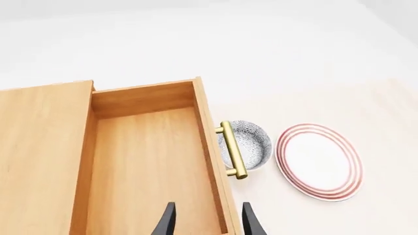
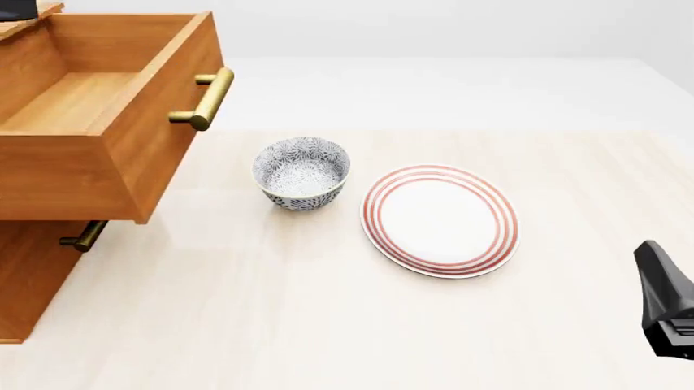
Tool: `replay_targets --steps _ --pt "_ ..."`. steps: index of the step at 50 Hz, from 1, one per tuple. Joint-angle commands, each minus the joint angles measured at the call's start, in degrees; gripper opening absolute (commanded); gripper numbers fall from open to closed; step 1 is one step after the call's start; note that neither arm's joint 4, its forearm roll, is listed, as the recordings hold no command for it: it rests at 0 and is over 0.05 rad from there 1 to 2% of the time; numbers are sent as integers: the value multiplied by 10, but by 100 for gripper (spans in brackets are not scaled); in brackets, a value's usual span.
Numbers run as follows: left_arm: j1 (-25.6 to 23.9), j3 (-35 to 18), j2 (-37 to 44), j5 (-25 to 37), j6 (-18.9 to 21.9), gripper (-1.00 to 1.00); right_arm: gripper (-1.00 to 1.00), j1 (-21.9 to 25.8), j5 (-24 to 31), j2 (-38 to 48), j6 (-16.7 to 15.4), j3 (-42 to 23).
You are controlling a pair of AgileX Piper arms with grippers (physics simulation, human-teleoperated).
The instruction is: Open the top drawer of the cabinet.
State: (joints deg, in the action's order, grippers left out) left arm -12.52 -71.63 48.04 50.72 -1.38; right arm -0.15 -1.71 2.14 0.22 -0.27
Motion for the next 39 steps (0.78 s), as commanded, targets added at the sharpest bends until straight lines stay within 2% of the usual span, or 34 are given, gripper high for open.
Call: replay_targets --steps 1,13,39 --pt "20 -18 -34 10 4 100 100 0 3 -3 0 0" --pt "35 -42 -56 16 6 100 100 0 2 -3 -1 0" --pt "34 -59 -91 30 14 100 100 0 2 -3 -1 0"
